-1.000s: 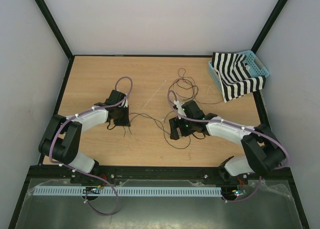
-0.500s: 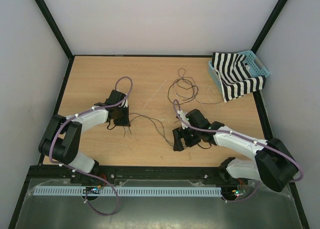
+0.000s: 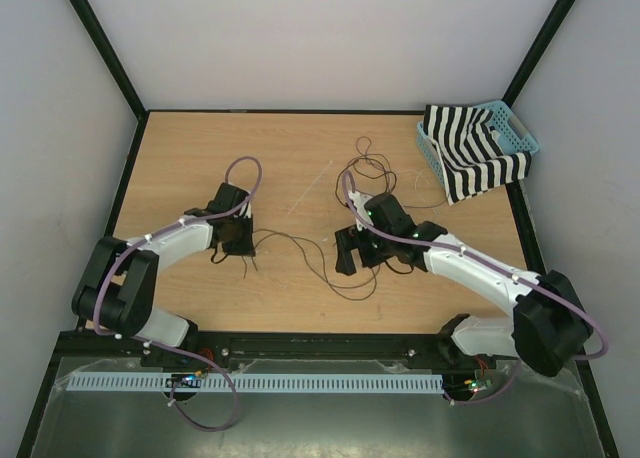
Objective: Zip-tie the wires
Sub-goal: Straighten the cable at the center of the board.
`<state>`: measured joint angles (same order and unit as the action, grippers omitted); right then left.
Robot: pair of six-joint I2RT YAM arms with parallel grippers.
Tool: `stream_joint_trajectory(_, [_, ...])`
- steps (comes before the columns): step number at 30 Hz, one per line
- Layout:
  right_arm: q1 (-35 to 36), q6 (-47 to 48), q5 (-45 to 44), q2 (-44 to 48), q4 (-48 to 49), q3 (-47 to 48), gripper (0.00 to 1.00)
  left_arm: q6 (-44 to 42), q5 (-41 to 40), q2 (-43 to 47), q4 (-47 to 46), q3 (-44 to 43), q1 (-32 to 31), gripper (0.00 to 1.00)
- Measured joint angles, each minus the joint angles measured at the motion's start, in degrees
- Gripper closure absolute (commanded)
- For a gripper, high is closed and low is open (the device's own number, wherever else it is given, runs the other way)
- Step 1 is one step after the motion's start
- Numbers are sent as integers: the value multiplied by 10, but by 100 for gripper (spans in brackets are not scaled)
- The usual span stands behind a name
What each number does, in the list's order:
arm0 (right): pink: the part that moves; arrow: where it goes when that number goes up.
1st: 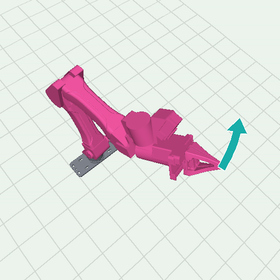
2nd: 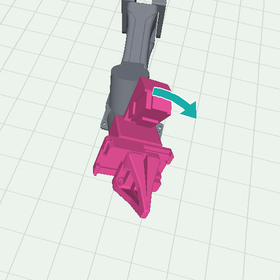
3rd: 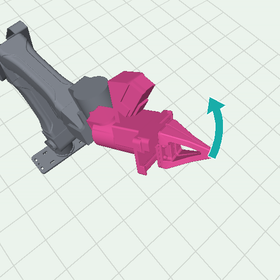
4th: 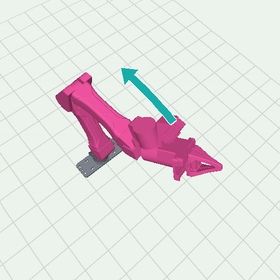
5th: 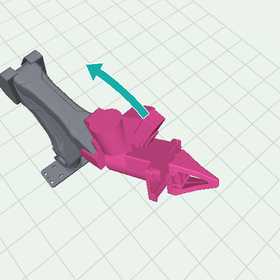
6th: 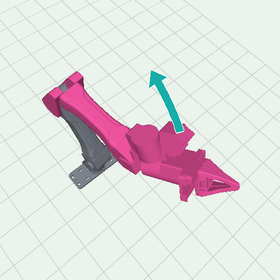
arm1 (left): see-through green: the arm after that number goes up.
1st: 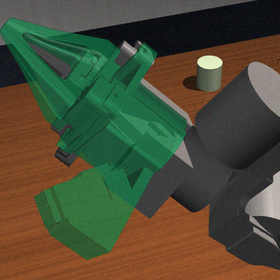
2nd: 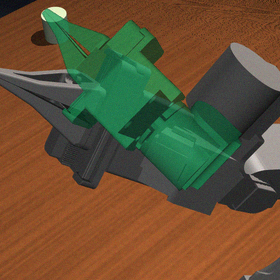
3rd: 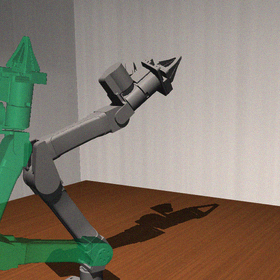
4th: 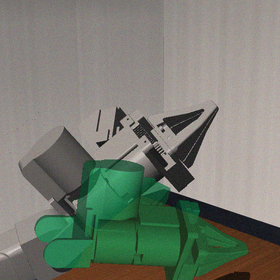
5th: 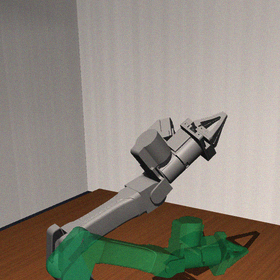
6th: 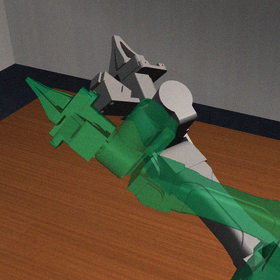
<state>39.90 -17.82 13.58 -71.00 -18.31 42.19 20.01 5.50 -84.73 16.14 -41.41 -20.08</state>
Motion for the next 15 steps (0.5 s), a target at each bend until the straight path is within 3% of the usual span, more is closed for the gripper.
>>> stream_joint_trajectory(7, [0, 18, -33, -40, 0, 48, 0, 2, -9, 5, 5, 3, 2, 82])
stream_joint_trajectory(12, [0, 29, -42, -60, 0, 69, 1, 7, -11, 10, 10, 4, 3, 65])
stream_joint_trajectory(15, [-1, 33, -46, -68, 0, 72, 0, 9, -14, 17, 14, 8, 5, 49])
